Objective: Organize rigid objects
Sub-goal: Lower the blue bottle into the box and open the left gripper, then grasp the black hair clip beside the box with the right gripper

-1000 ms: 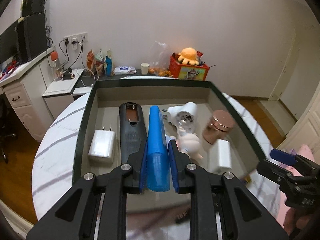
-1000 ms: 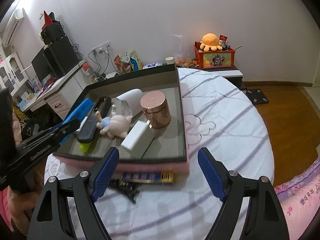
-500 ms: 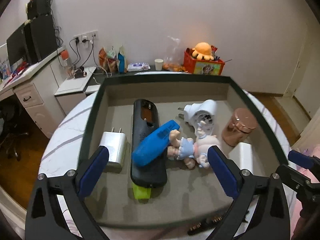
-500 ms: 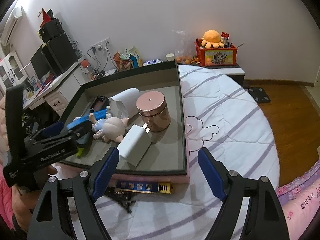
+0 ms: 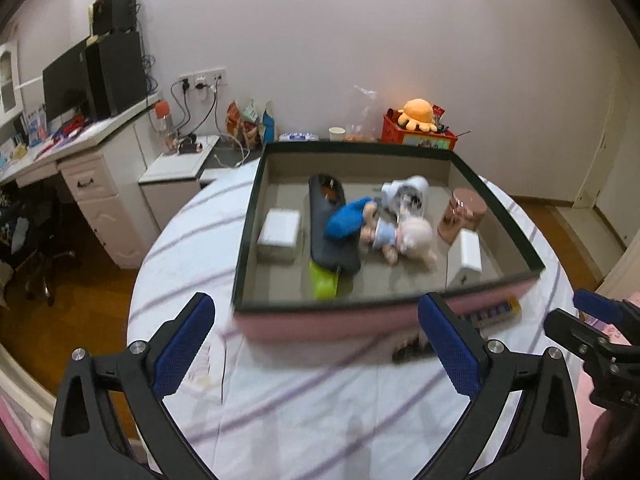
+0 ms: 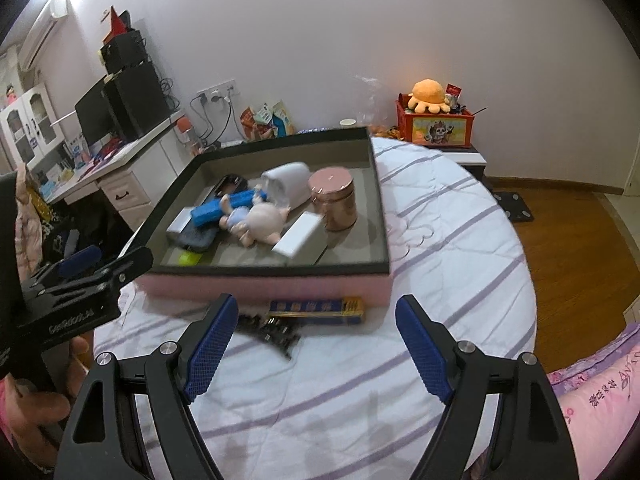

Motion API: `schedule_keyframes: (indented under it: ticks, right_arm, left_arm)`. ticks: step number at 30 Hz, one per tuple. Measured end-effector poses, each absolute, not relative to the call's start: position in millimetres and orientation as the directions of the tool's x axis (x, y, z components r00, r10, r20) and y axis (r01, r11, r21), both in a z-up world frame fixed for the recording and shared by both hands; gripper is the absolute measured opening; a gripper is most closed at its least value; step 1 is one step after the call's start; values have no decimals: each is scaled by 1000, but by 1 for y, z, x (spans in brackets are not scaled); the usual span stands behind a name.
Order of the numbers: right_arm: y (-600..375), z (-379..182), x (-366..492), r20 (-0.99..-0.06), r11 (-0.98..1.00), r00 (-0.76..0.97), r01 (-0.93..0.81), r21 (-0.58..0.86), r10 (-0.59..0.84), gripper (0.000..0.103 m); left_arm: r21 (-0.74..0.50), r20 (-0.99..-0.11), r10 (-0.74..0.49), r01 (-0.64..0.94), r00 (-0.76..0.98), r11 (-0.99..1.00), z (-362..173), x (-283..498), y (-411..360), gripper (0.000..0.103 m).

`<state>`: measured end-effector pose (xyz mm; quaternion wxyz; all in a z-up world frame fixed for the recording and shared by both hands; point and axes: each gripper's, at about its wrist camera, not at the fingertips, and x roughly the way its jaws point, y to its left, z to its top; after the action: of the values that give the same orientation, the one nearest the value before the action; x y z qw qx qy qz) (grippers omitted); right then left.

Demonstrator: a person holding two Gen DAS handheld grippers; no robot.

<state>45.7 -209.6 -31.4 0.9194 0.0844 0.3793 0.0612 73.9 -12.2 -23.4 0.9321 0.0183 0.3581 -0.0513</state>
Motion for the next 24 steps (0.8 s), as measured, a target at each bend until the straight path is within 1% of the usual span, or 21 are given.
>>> schedule_keyframes:
  ticks: [5, 12, 18, 20, 22, 23, 24]
  right_arm:
    - [-192, -52, 47, -729, 980, 657, -87, 179, 191, 82]
    - [-175, -86, 70, -791, 978, 576, -131, 162, 208, 82]
    - [-169, -98, 82, -802, 982, 568, -137, 129, 185, 82]
    - [-164, -97, 83, -799, 982, 573, -148, 121, 185, 76]
    - [-158, -97, 85, -800, 981, 573, -161, 106, 180, 62]
    - [-157, -97, 85, -800, 981, 574, -168, 98, 178, 60]
    - [-153, -97, 86, -799, 978, 572, -186, 94, 185, 53]
  left_arm:
    - [-35, -696, -91, 93, 712, 995, -40, 54, 2, 103]
    - [-58, -723, -88, 67, 685, 996, -55, 54, 16, 103]
    - [-67, -732, -88, 57, 676, 996, -62, 60, 19, 103]
    - [-72, -738, -89, 53, 669, 996, -66, 61, 20, 103]
    - [-77, -743, -92, 51, 662, 996, -69, 62, 21, 103]
    - [-79, -746, -92, 51, 660, 996, -70, 62, 22, 103]
    - [-79, -747, -93, 51, 659, 996, -71, 62, 22, 103]
